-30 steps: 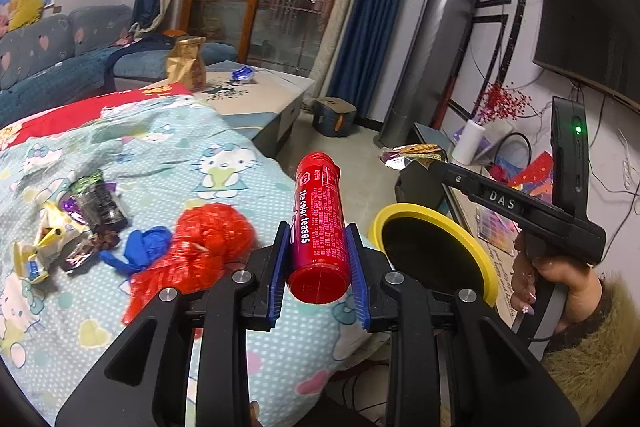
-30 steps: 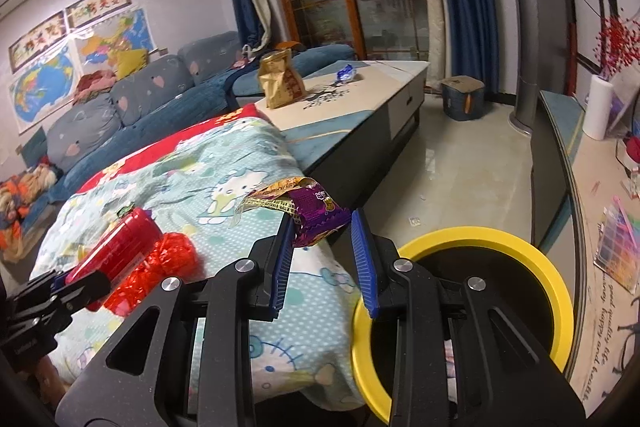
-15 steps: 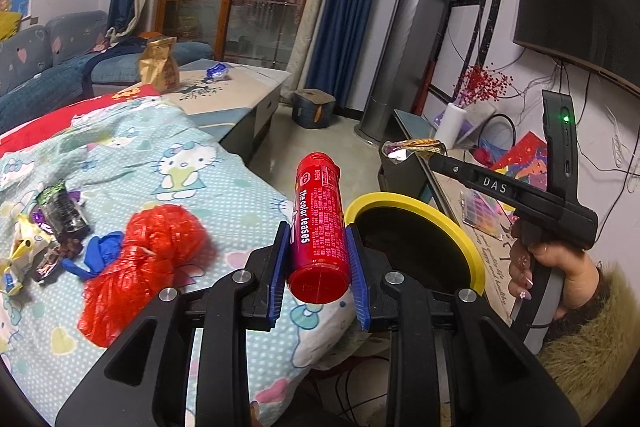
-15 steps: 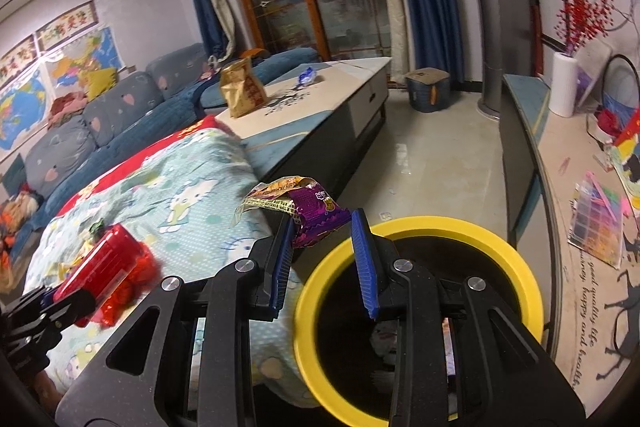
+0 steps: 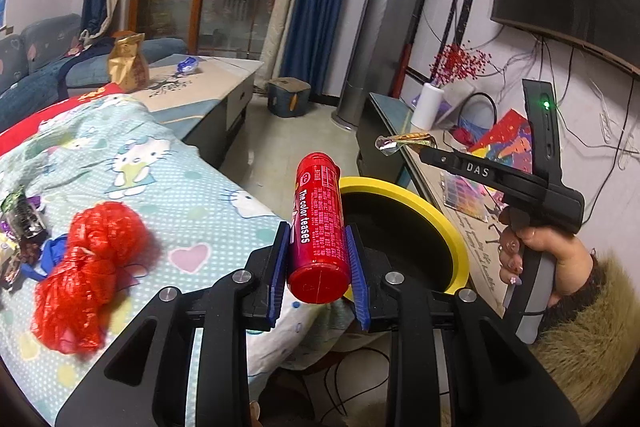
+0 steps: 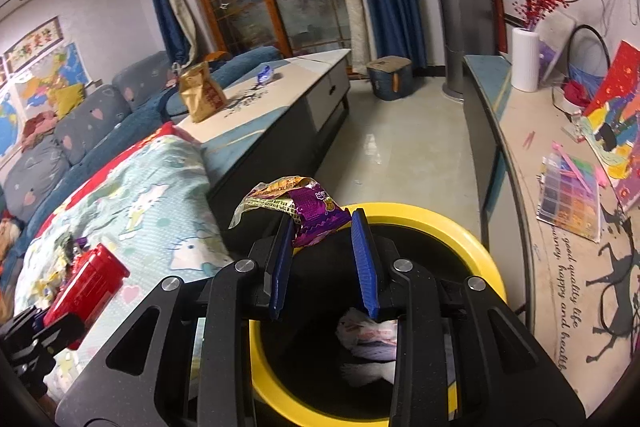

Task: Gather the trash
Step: 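Carry the spray can and purple wrapper over the yellow bin with both tools, then open both tools to drop the spray can and wrapper into the bin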

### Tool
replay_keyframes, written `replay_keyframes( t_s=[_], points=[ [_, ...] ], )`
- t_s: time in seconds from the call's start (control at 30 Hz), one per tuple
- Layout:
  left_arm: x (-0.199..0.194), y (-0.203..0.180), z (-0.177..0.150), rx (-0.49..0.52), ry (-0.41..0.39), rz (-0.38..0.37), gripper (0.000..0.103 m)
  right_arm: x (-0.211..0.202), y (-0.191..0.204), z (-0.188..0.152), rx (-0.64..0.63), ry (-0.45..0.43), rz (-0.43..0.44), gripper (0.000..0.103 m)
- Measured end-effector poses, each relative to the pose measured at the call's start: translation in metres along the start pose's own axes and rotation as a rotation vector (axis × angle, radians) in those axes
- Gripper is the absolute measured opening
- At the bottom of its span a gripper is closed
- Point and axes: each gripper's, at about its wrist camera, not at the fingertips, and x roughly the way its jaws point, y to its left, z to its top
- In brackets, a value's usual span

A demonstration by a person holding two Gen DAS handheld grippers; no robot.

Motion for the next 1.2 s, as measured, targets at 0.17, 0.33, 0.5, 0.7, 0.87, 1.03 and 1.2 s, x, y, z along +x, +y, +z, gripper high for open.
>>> replay_keyframes(
  t_s=[0.17,0.33,0.5,0.7,0.87,1.03,1.2],
  points=[
    [0.013,-0.01,-0.005,0.019,0.023,-0.019,0.026,0.003,-0.016,-0.004,0.03,0.011,-0.035,0.023],
    [0.024,-0.021,-0.007,0.042,0.038,-0.043,0.026,0.008,-0.031,-0.007,0.062,0.027,-0.063,0.023],
    [0.037,-0.031,-0.012,0.062,0.056,-0.066,0.026,0.014,-0.044,-0.011,0.088,0.048,-0.089,0.023],
    [0.054,-0.043,-0.015,0.091,0.086,-0.076,0.026,0.02,-0.057,-0.016,0.11,0.076,-0.112,0.023],
    [0.068,-0.051,-0.016,0.111,0.107,-0.088,0.027,0.024,-0.065,-0.02,0.127,0.101,-0.123,0.023],
    [0.084,-0.058,-0.014,0.124,0.121,-0.109,0.027,0.029,-0.075,-0.023,0.15,0.124,-0.13,0.023],
    [0.101,-0.062,-0.01,0.112,0.122,-0.144,0.027,0.031,-0.082,-0.025,0.176,0.149,-0.118,0.027]
  ],
)
